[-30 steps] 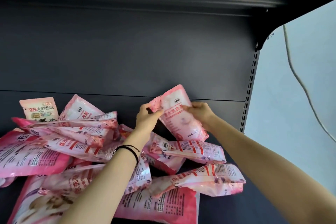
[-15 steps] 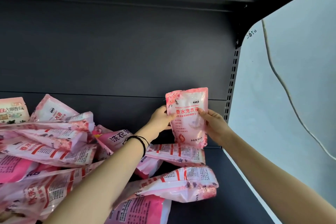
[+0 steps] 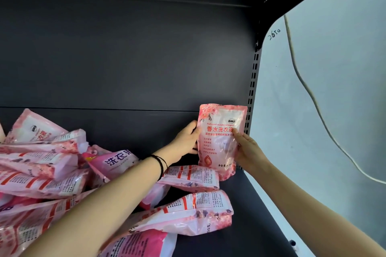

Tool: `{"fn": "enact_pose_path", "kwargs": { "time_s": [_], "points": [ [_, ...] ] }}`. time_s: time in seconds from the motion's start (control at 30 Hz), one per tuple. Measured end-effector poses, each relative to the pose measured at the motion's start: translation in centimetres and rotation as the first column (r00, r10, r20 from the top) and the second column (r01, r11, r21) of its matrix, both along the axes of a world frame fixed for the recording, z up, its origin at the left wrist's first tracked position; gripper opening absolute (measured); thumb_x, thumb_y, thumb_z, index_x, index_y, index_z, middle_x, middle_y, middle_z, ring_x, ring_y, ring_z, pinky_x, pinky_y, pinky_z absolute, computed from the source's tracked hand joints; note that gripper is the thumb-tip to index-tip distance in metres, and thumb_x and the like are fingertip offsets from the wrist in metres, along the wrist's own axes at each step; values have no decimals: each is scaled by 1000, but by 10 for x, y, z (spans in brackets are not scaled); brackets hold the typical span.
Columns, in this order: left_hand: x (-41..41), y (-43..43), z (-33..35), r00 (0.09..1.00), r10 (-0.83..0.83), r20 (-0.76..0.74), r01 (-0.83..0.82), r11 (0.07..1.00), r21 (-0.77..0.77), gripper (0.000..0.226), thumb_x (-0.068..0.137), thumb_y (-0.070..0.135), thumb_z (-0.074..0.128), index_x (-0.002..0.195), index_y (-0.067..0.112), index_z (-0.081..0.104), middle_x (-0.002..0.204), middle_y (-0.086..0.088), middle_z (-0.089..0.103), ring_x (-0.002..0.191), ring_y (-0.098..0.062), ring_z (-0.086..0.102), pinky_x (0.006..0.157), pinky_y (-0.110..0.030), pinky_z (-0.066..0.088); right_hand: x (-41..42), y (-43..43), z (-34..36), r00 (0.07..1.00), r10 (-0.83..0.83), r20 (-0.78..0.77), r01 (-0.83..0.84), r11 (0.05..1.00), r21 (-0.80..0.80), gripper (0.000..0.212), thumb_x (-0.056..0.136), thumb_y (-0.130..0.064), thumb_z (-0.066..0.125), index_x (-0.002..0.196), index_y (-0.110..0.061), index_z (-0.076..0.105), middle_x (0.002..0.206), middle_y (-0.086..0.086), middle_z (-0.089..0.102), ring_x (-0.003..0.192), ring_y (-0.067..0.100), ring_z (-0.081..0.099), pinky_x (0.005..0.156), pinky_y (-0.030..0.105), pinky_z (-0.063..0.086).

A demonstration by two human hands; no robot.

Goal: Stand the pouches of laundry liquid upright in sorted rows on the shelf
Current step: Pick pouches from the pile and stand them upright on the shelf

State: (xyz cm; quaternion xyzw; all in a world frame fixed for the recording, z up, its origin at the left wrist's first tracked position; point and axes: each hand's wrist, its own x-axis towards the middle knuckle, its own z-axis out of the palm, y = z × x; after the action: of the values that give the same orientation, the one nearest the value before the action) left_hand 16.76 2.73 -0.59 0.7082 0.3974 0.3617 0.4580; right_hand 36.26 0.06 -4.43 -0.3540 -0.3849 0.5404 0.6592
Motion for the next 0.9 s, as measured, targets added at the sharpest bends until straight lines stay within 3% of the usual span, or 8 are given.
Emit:
{"fn": "enact_pose_path", "kwargs": {
  "time_s": [0.27,0.4,0.43,0.5,0.6,0.7,0.8,0.9],
  "points": [
    [-25,5,2,998,66,-13,-66,998,2,22,103,34,31,120,29,44,114,1,60,99,-24,64,83,-37,56,-27,1,5,1000,16,20,-14,998,-61,38,95,-23,54,124,1,59,121,17,66,113,34,63,85,44,58],
    [-40,7,4,960,132,-247,-113,989,91,31,99,42,38,121,22,47,113,-4,63,93,-20,64,78,-34,55,-23,-3,16,957,-76,281,102,992,-79,34,96,-23,56,117,4,62,110,14,71,101,29,69,91,43,54],
    [-45,6,5,922,166,-351,-110,978,176,31,98,44,39,118,21,49,109,-3,64,88,-18,64,73,-32,54,-20,-5,21,900,-128,416,178,981,-83,33,95,-23,57,114,4,63,107,14,71,96,26,69,90,41,55],
    [-59,1,10,788,254,-561,-29,925,378,32,97,47,38,111,22,54,94,2,64,70,-12,58,59,-29,46,-15,-11,33,680,-162,715,289,956,-58,30,94,-25,60,107,1,66,104,15,71,86,22,66,89,40,55],
    [-81,-14,24,553,385,-739,202,799,566,34,97,52,35,103,27,57,94,5,65,77,-14,61,61,-29,47,-5,-29,55,188,-109,976,339,940,40,25,90,-29,61,96,-5,70,99,11,70,85,24,65,82,37,54],
    [-99,-30,34,433,484,-760,405,649,644,36,96,53,35,100,26,59,96,7,65,87,-15,61,72,-31,47,-7,-53,75,-193,-104,976,298,941,159,15,89,-35,57,87,-22,66,100,0,70,90,21,65,81,36,56],
    [-114,-45,41,408,556,-724,533,499,684,39,96,53,33,99,24,59,94,6,65,93,-17,59,82,-33,46,-29,-74,90,-390,-100,915,231,952,202,17,90,-41,57,97,-28,65,103,-8,68,92,16,65,80,34,55],
    [-132,-58,41,377,605,-702,623,396,675,41,95,55,34,103,23,59,96,4,66,97,-19,58,83,-33,45,-62,-94,95,-520,-131,844,130,965,230,22,90,-46,55,104,-30,62,108,-10,66,95,16,63,80,34,54]
  ]
}}
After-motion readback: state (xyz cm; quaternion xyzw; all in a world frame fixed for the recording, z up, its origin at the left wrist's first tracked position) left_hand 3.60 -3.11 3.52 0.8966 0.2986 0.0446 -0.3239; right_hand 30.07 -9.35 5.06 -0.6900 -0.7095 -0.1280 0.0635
